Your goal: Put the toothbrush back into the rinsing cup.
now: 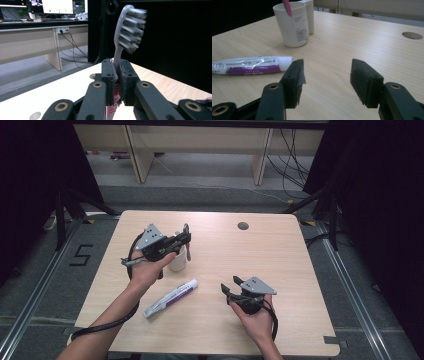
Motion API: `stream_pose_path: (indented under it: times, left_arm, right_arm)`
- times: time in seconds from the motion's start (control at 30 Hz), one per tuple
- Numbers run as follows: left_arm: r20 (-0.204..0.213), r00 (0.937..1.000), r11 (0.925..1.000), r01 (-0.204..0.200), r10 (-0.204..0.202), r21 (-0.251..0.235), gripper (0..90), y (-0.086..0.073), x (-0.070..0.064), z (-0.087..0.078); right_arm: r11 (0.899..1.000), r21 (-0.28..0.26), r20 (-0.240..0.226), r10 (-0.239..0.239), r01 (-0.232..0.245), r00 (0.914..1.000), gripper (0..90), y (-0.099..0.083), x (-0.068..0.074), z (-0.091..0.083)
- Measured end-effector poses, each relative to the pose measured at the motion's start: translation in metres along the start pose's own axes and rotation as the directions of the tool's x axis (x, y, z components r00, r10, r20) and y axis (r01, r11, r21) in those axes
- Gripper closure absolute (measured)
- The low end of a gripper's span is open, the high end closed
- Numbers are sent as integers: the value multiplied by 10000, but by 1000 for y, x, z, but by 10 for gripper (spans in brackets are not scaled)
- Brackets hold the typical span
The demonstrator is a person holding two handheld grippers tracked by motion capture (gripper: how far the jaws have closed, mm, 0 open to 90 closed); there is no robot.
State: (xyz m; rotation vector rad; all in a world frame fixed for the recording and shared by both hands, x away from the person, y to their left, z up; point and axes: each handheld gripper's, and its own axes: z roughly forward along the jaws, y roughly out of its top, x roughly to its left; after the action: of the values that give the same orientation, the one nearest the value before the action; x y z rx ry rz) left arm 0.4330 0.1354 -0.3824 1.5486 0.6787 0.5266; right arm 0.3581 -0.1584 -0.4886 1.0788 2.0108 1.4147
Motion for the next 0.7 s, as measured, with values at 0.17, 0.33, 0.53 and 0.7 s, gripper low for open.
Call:
stream_pose_path:
  times: [0.17,0.33,0.53,0.7]
  left_arm:
    - [-126,9999,9999,-83,81,-96,832,4,5,-1]
    - [-270,9996,9998,-59,54,-176,832,6,10,-1]
    - [-364,9993,9996,-93,83,-267,833,9,15,-1]
    - [-433,9990,9994,-145,131,-315,832,12,19,-1]
  right_arm:
    - [9999,40,136,158,-158,9998,451,-3,-1,-1]
    - [9998,48,371,-220,218,9991,448,-4,-6,-1]
    - [9999,126,265,-24,20,9996,447,-7,-6,0]
    - [9996,285,313,70,-79,9995,447,-8,-6,0]
